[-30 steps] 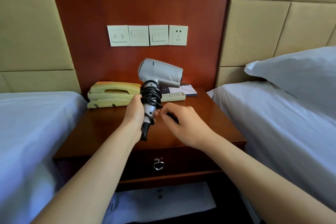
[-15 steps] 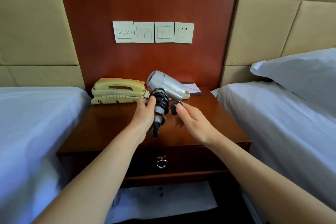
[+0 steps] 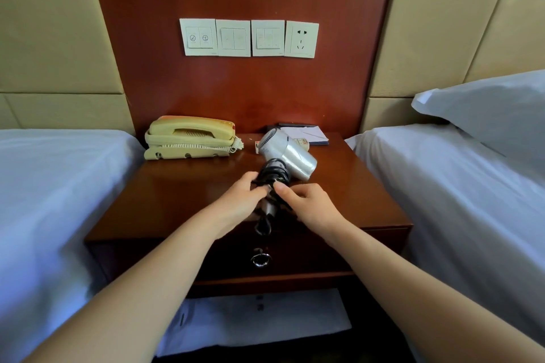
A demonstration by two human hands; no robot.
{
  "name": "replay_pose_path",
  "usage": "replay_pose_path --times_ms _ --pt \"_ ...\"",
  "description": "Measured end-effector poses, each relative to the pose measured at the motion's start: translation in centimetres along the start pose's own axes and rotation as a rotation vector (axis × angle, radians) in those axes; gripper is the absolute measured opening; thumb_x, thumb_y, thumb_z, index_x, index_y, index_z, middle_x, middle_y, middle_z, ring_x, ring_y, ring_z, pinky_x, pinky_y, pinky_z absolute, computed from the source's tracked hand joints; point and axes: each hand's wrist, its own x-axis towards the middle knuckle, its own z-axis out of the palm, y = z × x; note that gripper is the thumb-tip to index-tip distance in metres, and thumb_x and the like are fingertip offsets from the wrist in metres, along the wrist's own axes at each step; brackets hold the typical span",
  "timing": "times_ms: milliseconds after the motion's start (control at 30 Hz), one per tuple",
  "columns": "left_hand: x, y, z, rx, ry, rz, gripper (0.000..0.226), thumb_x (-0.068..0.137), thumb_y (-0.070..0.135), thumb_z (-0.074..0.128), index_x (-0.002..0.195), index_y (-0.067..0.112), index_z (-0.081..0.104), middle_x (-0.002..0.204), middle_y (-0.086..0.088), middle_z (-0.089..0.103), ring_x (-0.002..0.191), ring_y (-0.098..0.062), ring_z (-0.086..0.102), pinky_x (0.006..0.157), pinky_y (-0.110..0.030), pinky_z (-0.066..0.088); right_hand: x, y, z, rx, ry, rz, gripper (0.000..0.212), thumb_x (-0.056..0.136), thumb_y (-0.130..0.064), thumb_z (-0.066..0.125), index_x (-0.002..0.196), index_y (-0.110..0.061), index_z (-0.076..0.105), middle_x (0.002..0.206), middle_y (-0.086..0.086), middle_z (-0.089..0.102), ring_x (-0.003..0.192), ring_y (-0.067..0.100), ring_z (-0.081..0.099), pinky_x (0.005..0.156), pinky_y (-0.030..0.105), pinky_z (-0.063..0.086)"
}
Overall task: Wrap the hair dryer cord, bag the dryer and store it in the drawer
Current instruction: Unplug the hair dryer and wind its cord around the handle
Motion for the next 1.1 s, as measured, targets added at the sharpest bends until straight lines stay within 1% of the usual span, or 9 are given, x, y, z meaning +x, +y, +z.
replay_pose_path --times_ms 133,233,333,400,567,700,767,900,1100 --pt "-0.4 -0.2 -0.7 -0.067 -0.081 -0.051 0.043 0.097 0.013 0.047 0.14 0.017 0.039 0.135 -0.01 0.052 0.12 -0.026 0.054 0.096 -0.037 0.046 0.0 0.5 0.5 0.009 0.05 0.013 0.044 0.086 -0.055 0.051 0.076 -0.016 0.068 0.061 -0.007 0.062 0.066 0.012 0.057 0.074 0.038 0.049" --pt "-0.2 0.0 -0.6 -0.074 0.056 -0.108 0.05 0.092 0.013 0.056 0.139 0.009 0.039 0.129 -0.013 0.055 0.113 -0.026 0.058 0.08 -0.033 0.049 0.3 0.5 0.8 -0.028 0.141 0.003 0.043 0.085 -0.054 0.053 0.082 -0.013 0.064 0.059 -0.004 0.065 0.067 0.014 0.06 0.075 0.04 0.05" --pt "0.0 0.2 -0.5 -0.176 0.123 -0.217 0.037 0.084 0.012 0.063 0.117 -0.002 0.053 0.101 -0.011 0.066 0.087 -0.02 0.065 0.06 -0.027 0.048 0.6 0.2 0.8 -0.05 0.193 -0.007 0.043 0.082 -0.054 0.057 0.081 -0.011 0.06 0.059 -0.001 0.066 0.062 0.013 0.06 0.069 0.035 0.047" --pt "0.0 0.4 -0.4 -0.219 0.106 -0.268 0.018 0.084 0.014 0.062 0.096 0.002 0.056 0.083 -0.008 0.063 0.067 -0.016 0.058 0.054 -0.025 0.045 0.8 -0.1 0.9 -0.07 0.207 -0.019 0.042 0.082 -0.054 0.058 0.076 -0.012 0.058 0.058 -0.001 0.065 0.059 0.013 0.059 0.066 0.033 0.045" --pt "0.3 0.8 0.6 -0.148 0.103 -0.332 0.022 0.087 0.022 0.051 0.067 0.014 0.05 0.058 0.0 0.045 0.05 -0.015 0.038 0.058 -0.025 0.038 1.1 -0.7 0.6 -0.116 0.206 -0.04 0.031 0.085 -0.049 0.057 0.079 -0.019 0.055 0.068 0.002 0.064 0.071 0.022 0.062 0.072 0.033 0.045" --pt "0.5 0.6 1.2 0.047 0.189 -0.199 0.023 0.09 0.025 0.047 0.072 0.009 0.048 0.068 -0.004 0.049 0.062 -0.022 0.048 0.062 -0.029 0.041 1.4 -0.8 -0.2 -0.17 0.198 -0.101 0.016 0.089 -0.04 0.056 0.087 -0.025 0.05 0.074 0.005 0.069 0.076 0.025 0.064 0.078 0.039 0.05" --pt "0.4 0.6 1.2 0.166 0.25 -0.096 0.032 0.09 0.025 0.047 0.062 0.011 0.041 0.063 -0.003 0.043 0.059 -0.023 0.043 0.055 -0.028 0.032 1.2 -1.0 -0.7 -0.243 0.177 -0.131 0.012 0.089 -0.039 0.055 0.092 -0.029 0.05 0.074 0.002 0.069 0.075 0.024 0.062 0.073 0.036 0.047" --pt "-0.2 1.4 0.8 0.427 0.29 0.05 0.033 0.091 0.027 0.047 0.06 0.016 0.04 0.069 -0.004 0.048 0.068 -0.028 0.047 0.057 -0.03 0.031 0.1 -1.6 -1.0 -0.422 0.152 -0.213 0.027 0.09 -0.041 0.053 0.117 -0.039 0.053 0.079 -0.004 0.066 0.076 0.019 0.059 0.066 0.031 0.045" --pt "-1.1 1.9 0.6 0.323 0.268 0.196 0.031 0.093 0.019 0.045 0.062 0.014 0.047 0.06 0.0 0.045 0.058 -0.018 0.044 0.05 -0.028 0.03 -0.8 -2.0 -1.5 -0.431 0.137 -0.216 0.034 0.09 -0.042 0.052 0.124 -0.046 0.053 0.1 -0.005 0.07 0.097 0.019 0.062 0.078 0.033 0.05"
